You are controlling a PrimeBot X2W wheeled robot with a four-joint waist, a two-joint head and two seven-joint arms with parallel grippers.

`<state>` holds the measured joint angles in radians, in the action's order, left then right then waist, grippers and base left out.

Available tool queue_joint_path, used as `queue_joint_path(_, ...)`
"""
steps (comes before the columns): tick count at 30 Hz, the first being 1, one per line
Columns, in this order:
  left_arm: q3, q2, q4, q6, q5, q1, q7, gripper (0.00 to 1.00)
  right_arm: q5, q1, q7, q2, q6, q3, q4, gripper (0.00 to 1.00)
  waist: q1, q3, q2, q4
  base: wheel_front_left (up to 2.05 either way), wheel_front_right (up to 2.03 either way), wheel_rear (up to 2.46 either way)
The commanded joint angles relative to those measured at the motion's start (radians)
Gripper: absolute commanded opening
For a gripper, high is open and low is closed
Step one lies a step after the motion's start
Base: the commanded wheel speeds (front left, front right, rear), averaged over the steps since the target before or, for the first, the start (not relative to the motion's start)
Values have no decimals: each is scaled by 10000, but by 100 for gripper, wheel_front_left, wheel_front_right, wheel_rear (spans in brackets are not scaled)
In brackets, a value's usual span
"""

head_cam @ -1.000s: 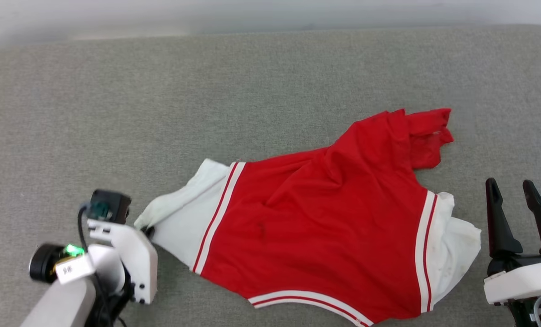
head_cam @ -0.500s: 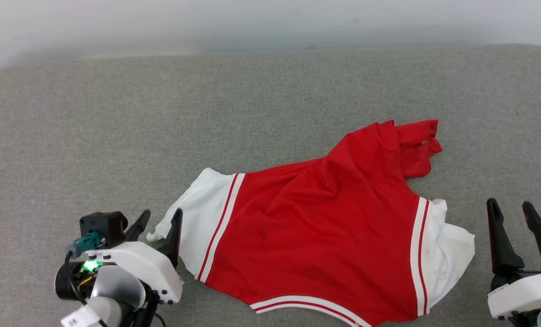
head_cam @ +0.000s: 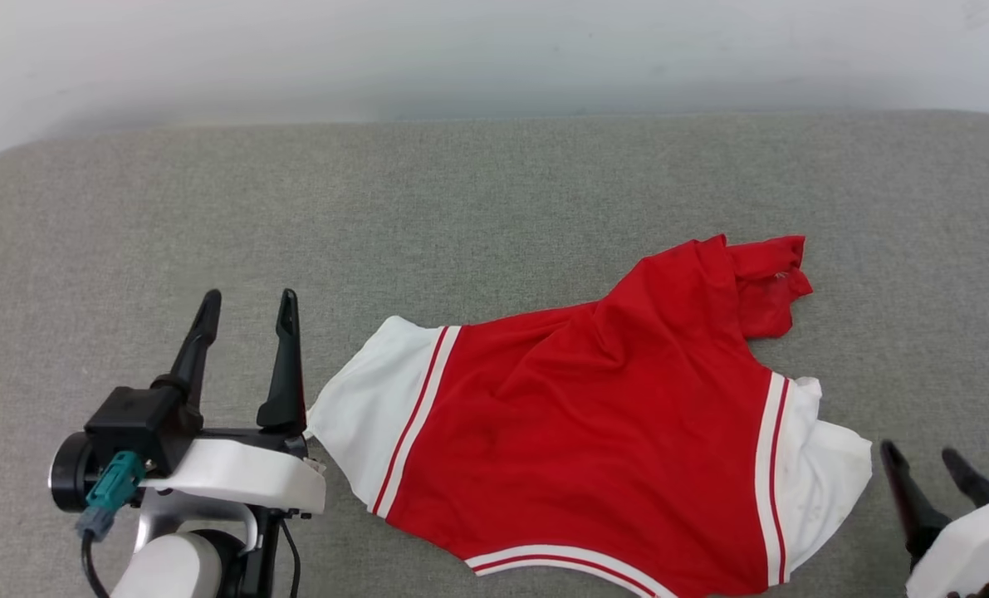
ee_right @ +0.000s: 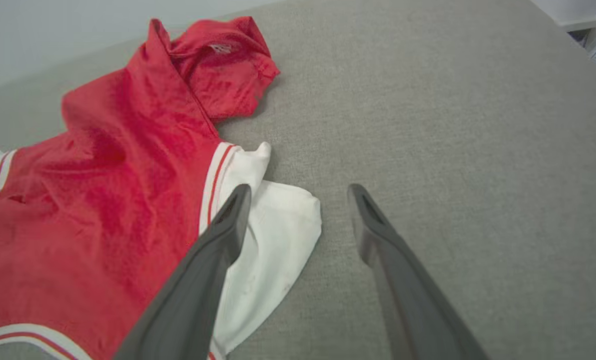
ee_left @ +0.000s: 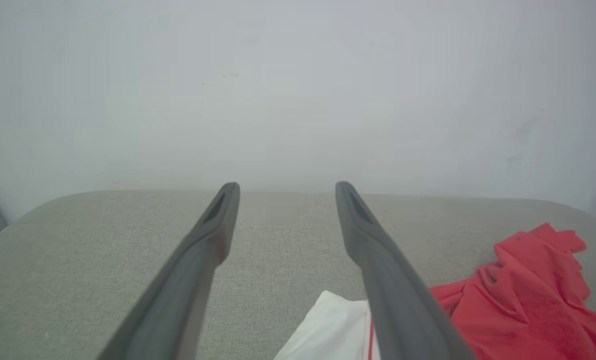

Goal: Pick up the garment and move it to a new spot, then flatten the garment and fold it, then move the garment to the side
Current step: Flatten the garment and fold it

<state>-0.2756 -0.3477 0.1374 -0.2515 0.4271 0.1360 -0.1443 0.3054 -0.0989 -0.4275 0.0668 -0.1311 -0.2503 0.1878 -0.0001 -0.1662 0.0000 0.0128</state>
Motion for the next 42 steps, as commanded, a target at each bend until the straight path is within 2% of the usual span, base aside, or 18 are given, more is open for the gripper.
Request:
queue_joint_path(1,67,-49,164,-81,-61,-64,-79,100,79,-29,-551,204,6,-36,3,100,1,-112,0,-59,0,0,0)
queue_joint_path(5,107,-50,431,-130,-87,7,-166,100,319,21,-2451,688,7,-110,-52,100,1,-430,0,-257,0,0,0)
queue_joint_path(9,90,23,627,-130,-136,190,-360,100,610,236,-3682,1069,7,24,3,100,1,-887,0,-518,0,0,0)
queue_joint_path(17,57,187,648,-105,-131,413,-632,100,680,859,-4376,1609,7,641,-466,100,1,-1504,0,-880,0,0,0)
queue_joint_path(21,33,249,498,-49,-90,559,-729,100,840,952,-4767,1599,6,1050,-1325,100,1,-1706,0,-990,0,0,0)
queue_joint_path(25,17,288,307,-24,-29,593,-752,100,1197,662,-5184,1317,-13,1644,-2164,100,1,-1771,0,-1032,0,0,0)
queue_joint_path(26,31,302,269,-30,1,584,-756,100,1332,609,-5175,1254,-28,1748,-2310,43,1,-1770,0,-1025,0,0,0)
queue_joint_path(28,48,297,158,-39,112,523,-626,100,1469,567,-5086,1212,-51,1879,-2505,0,1,-1743,0,-1000,0,0,0)
queue_joint_path(34,183,50,-82,12,660,194,230,100,1321,790,-4222,1428,-7,1369,-2160,0,1,-1405,0,-858,0,0,0)
queue_joint_path(38,302,-383,-19,182,1405,-158,1582,100,1080,807,-3740,1411,9,797,-1550,0,1,-1103,0,-760,0,0,0)
queue_joint_path(42,414,-1181,255,495,2248,-428,3366,100,892,740,-3474,1181,7,405,-881,0,1,-871,0,-653,0,0,0)
